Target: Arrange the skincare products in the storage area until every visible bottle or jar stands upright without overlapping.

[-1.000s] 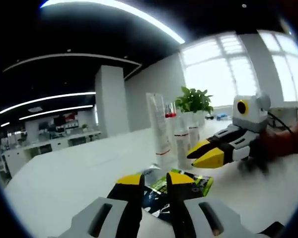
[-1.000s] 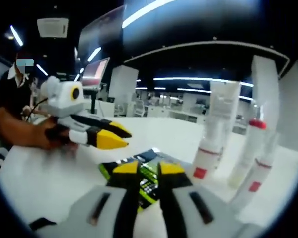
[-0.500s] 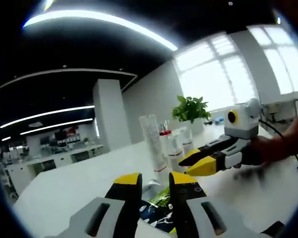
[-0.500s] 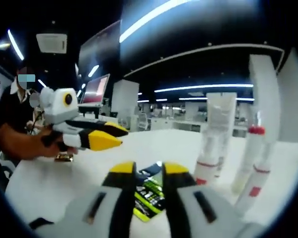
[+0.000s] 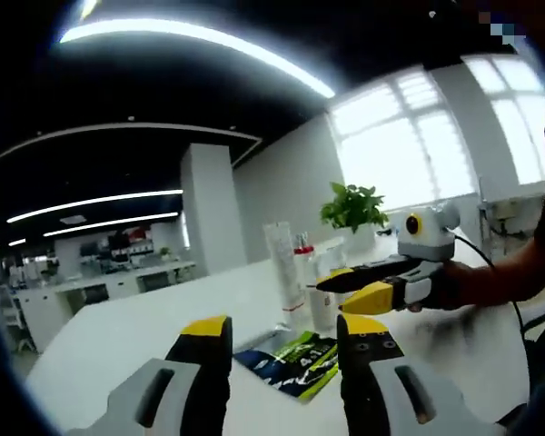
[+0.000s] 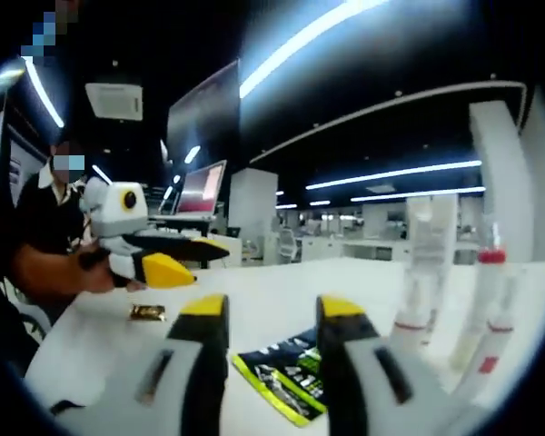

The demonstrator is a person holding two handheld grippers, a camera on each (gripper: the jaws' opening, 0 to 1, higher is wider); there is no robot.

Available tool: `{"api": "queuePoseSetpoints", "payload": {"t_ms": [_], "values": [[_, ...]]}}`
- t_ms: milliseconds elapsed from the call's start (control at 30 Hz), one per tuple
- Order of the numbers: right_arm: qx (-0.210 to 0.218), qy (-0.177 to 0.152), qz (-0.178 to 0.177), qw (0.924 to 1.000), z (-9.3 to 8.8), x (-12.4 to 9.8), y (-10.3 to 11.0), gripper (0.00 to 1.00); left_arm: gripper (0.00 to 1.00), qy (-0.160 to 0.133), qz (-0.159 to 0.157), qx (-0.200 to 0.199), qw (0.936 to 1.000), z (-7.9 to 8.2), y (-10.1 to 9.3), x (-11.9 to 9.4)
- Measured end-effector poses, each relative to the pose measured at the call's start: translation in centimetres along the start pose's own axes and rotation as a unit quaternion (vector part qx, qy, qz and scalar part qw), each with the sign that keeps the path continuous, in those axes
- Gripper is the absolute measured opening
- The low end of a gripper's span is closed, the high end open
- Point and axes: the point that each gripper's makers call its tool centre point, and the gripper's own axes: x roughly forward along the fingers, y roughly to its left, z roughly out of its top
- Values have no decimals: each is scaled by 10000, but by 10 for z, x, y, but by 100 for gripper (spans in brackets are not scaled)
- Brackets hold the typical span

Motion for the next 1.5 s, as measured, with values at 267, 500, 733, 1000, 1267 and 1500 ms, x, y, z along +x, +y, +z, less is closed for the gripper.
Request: {"api": "queuePoseSetpoints", "payload": {"t_ms": [267, 500, 733, 1000, 1267, 1500], "values": [[277, -58, 830, 9962, 2, 7, 41, 81, 77, 78, 31, -170, 9998, -4, 4, -27], [747, -171, 1578, 9845, 7, 9, 75, 100, 90, 72, 162, -328, 9993, -13, 10, -56], [996, -264, 1833, 9777, 11, 7, 87, 100, 99, 171, 362, -476, 9981, -28, 17, -88], [1010, 36, 1917, 9762, -3, 10, 93, 100, 100, 213, 501, -553, 9970, -35, 19, -104], [948, 406, 2102, 9722, -20, 11, 105, 100, 100, 270, 624, -598, 9959, -40, 22, -114], [936, 627, 2211, 9687, -30, 10, 112, 99, 99, 337, 761, -662, 9943, -46, 25, -122]]}}
